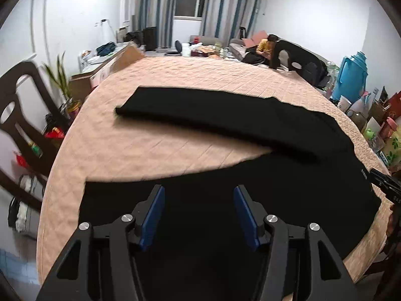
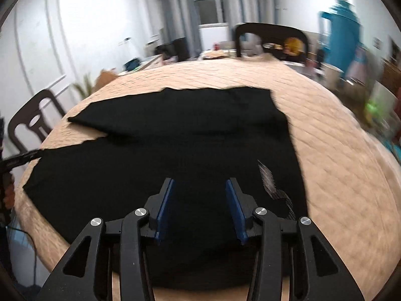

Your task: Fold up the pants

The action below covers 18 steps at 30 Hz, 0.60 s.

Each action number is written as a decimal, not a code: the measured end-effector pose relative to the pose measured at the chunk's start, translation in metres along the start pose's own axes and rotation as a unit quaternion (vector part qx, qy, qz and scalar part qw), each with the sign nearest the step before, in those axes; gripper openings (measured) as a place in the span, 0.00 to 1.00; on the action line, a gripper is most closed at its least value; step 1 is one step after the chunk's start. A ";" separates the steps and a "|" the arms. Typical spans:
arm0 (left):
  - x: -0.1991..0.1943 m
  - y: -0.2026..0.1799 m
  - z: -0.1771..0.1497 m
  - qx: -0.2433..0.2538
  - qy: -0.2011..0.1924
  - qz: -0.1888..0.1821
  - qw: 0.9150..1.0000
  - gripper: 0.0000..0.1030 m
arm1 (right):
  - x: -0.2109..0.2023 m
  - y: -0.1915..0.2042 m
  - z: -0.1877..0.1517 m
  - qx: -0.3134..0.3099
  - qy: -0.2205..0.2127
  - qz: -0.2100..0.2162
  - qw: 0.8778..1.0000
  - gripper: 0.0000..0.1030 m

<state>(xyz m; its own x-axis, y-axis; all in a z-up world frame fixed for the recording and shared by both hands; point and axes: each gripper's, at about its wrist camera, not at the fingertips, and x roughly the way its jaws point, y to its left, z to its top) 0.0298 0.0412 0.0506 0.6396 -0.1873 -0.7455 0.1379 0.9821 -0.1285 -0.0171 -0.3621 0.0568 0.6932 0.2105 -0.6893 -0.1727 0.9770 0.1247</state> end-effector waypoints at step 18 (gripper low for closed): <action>0.144 -0.019 0.140 0.051 0.043 0.020 0.998 0.70 | 0.188 -0.029 0.140 -0.049 0.126 0.010 0.991 0.43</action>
<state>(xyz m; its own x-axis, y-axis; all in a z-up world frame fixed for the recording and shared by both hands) 0.2251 -0.0073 0.0367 0.5788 -0.1411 -0.8031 0.1918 0.9808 -0.0341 0.2159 -0.3461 0.0234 0.4938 0.2032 -0.8455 -0.2603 0.9623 0.0792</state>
